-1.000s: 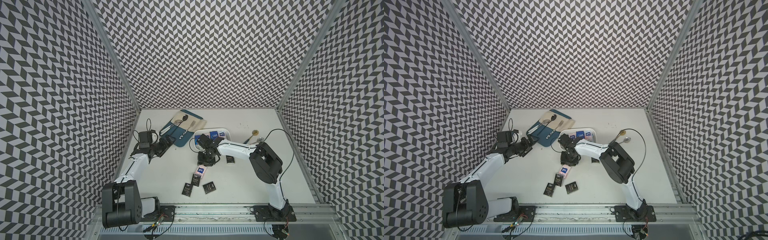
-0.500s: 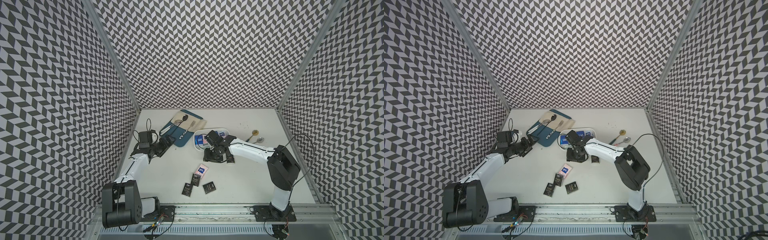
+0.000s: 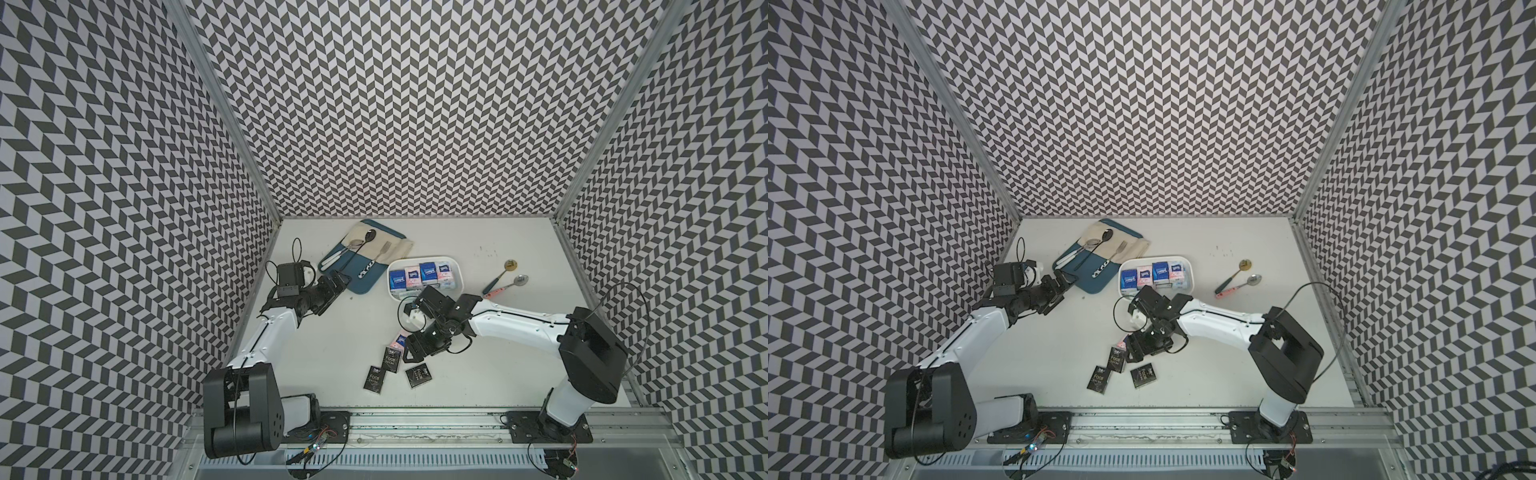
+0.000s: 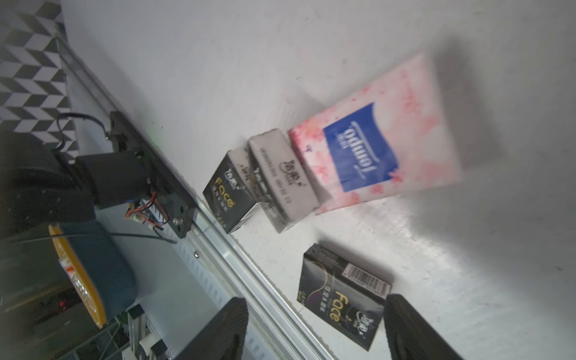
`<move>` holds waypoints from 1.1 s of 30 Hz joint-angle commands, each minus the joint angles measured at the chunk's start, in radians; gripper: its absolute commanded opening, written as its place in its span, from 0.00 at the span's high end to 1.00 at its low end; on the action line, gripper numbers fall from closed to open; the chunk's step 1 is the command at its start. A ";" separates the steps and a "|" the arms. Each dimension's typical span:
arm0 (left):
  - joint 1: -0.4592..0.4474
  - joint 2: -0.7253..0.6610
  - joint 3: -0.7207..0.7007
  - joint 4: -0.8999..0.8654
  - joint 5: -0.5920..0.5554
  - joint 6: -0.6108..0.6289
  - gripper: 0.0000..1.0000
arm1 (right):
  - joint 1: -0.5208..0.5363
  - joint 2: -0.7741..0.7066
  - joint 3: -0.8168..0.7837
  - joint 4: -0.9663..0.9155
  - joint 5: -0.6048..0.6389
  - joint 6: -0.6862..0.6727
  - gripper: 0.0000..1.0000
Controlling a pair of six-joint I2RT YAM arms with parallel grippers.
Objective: Put the pocket tissues into the storage box
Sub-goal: Adjust the pocket tissues at the center of the board, then pick up the pocket tissues from the center of the board.
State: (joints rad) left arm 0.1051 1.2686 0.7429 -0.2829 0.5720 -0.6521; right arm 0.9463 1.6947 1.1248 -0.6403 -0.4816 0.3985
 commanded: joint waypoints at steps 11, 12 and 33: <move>0.005 -0.054 0.049 -0.062 -0.024 0.031 0.02 | 0.049 0.236 0.258 0.047 -0.065 -0.098 0.25; 0.005 -0.055 0.046 -0.061 -0.024 0.029 0.02 | 0.051 0.247 0.273 0.051 -0.061 -0.095 0.25; 0.007 -0.049 0.035 -0.045 -0.026 0.032 0.02 | 0.097 0.208 0.318 -0.130 0.462 -0.193 0.00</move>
State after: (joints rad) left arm 0.1055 1.2339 0.7727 -0.3267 0.5533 -0.6407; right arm 1.0420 1.8885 1.4509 -0.7509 -0.1051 0.2279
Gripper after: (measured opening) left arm 0.982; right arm 0.999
